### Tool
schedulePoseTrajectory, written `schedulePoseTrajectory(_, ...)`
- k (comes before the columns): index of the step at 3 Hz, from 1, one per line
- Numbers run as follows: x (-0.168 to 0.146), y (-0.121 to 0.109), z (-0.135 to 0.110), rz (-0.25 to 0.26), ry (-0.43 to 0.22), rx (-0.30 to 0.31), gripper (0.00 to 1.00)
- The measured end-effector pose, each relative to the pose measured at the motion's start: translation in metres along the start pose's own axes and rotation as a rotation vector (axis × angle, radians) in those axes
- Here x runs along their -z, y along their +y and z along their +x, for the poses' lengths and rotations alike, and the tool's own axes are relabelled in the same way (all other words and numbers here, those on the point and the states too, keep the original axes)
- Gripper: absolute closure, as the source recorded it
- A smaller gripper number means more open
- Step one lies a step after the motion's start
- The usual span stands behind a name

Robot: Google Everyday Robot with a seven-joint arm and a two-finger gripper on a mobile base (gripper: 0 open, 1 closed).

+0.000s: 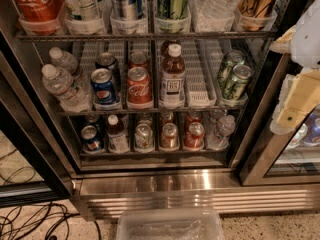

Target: Pick orange can from top shelf of fridge

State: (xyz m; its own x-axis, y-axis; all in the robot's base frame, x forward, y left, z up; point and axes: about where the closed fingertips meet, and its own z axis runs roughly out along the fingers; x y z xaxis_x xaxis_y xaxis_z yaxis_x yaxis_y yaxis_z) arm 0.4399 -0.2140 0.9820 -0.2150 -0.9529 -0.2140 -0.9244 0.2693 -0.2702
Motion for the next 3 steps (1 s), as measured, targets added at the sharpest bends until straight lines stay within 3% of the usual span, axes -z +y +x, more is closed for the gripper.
schedulePoseTrajectory(1, 0.0000, -0.0001, 0.0000, 0.000, 0.000, -0.001, 0.00)
schedulePoseTrajectory(2, -0.0006, -0.0044, -0.0029, 0.022, -0.034, -0.055, 0.00)
schedulePoseTrajectory(3, -0.0042, -0.0072, -0.0095, 0.073, -0.121, -0.157, 0.00)
